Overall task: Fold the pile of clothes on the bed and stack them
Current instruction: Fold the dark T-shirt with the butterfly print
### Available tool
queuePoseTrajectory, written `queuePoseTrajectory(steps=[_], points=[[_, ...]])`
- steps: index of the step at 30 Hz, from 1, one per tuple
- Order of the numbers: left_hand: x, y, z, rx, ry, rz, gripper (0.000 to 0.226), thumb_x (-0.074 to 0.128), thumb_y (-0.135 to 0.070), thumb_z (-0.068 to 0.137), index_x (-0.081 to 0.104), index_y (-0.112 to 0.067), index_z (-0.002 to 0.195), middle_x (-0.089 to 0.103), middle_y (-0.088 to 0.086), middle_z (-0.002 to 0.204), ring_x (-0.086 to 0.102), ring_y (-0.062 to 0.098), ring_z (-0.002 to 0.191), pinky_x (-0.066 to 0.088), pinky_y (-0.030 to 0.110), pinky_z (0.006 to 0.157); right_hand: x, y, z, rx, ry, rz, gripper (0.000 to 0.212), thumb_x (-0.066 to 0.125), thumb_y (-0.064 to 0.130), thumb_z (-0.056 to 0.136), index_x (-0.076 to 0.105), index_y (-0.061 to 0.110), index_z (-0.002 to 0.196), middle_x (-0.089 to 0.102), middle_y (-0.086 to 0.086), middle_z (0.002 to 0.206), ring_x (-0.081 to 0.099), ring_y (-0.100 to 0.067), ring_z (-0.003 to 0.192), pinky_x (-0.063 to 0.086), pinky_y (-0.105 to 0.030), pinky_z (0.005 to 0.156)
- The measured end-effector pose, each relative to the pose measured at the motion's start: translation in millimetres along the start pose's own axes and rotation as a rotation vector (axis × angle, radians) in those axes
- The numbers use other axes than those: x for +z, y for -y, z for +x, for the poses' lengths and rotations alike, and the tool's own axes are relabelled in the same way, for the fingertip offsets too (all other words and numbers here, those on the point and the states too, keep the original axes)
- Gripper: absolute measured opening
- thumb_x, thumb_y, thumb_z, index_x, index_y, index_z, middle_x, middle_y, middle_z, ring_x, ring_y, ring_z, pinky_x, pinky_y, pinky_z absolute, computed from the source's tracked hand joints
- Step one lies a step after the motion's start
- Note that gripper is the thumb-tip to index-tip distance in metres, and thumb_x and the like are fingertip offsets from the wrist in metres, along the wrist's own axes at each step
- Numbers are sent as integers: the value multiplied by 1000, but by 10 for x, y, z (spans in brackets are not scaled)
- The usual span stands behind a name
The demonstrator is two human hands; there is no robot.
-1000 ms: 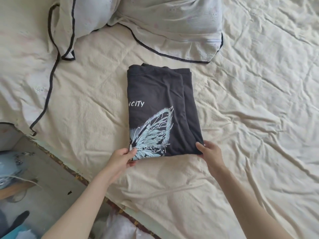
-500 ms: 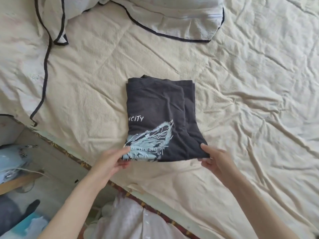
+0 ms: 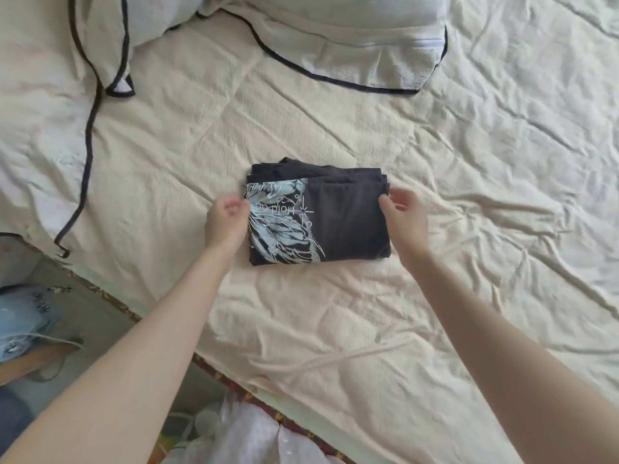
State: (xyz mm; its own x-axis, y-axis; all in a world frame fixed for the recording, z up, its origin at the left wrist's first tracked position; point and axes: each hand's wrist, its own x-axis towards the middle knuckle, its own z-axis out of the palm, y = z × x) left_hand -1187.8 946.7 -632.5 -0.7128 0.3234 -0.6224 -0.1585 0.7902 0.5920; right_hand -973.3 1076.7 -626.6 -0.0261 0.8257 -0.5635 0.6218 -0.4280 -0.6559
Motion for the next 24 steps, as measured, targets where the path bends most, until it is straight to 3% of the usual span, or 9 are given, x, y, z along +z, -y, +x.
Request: queuePoseTrajectory(steps=[2, 5, 8, 10, 14, 16, 18, 21, 24], points=[[62, 154, -36, 69, 30, 64, 38, 53, -30, 95, 52, -8, 126, 58, 2, 116, 53, 13, 102, 43, 28, 92, 74, -109, -48, -140, 16, -172, 42, 57, 30, 91, 53, 12, 129, 56, 2, 122, 52, -15, 114, 43, -34, 98], [111, 163, 34, 129, 17, 69, 41, 55, -36, 93, 53, -8, 124, 58, 3, 112, 54, 16, 103, 42, 28, 89, 144, -92, 18, -112, 41, -105, 40, 61, 34, 88, 53, 14, 122, 55, 18, 96, 56, -13, 102, 46, -30, 88], [140, 27, 136, 196, 12, 46, 23, 55, -33, 94, 56, -10, 96, 57, 3, 89, 52, 16, 81, 40, 25, 70, 162, 5, 206, 57, 139, -55, 32, 61, 34, 88, 58, 12, 109, 62, 8, 94, 62, -18, 97, 51, -33, 83], [138, -28, 147, 287, 10, 49, 22, 53, -31, 95, 51, -11, 87, 52, -2, 77, 45, 10, 68, 35, 15, 58, 140, 55, 285, 144, 145, 19, 27, 63, 29, 87, 61, 9, 105, 65, 0, 94, 63, -21, 95, 51, -33, 79], [120, -48, 215, 398, -36, 24, 16, 52, -32, 96, 49, -18, 89, 49, -12, 73, 43, 0, 63, 34, 6, 54, 91, 96, 365, -6, 55, -26, 15, 62, 28, 87, 57, 15, 90, 58, 6, 82, 57, -15, 83, 46, -27, 70], [150, -83, 316, 389, -56, 22, 17, 52, -33, 95, 51, -16, 94, 50, -10, 74, 45, 3, 64, 34, 7, 54, 93, 127, 434, -42, 36, -45, 18, 60, 29, 88, 57, 14, 96, 55, 10, 83, 55, -13, 84, 40, -23, 66], [212, -112, 400, 358, -95, 81, 23, 52, -33, 96, 53, -11, 100, 48, -8, 72, 44, 10, 65, 31, 16, 53, 135, 176, 484, -69, -15, -102, 23, 56, 27, 91, 55, 14, 110, 56, 8, 96, 55, -15, 97, 40, -22, 73], [277, -126, 347, 355, -167, 196, 29, 52, -28, 96, 47, -2, 110, 54, 6, 94, 46, 18, 78, 29, 19, 61, 254, 221, 356, -347, -160, -401, 35, 52, 23, 94, 51, 9, 126, 52, -8, 127, 47, -24, 118, 39, -35, 96], [277, -64, 113, 625, -287, 359, 35, 55, -19, 93, 44, 0, 121, 47, 18, 123, 48, 28, 110, 40, 32, 91, 375, 69, 47, -787, -76, -687, 42, 55, 19, 92, 52, 7, 132, 49, -13, 139, 42, -32, 131, 32, -50, 108]])
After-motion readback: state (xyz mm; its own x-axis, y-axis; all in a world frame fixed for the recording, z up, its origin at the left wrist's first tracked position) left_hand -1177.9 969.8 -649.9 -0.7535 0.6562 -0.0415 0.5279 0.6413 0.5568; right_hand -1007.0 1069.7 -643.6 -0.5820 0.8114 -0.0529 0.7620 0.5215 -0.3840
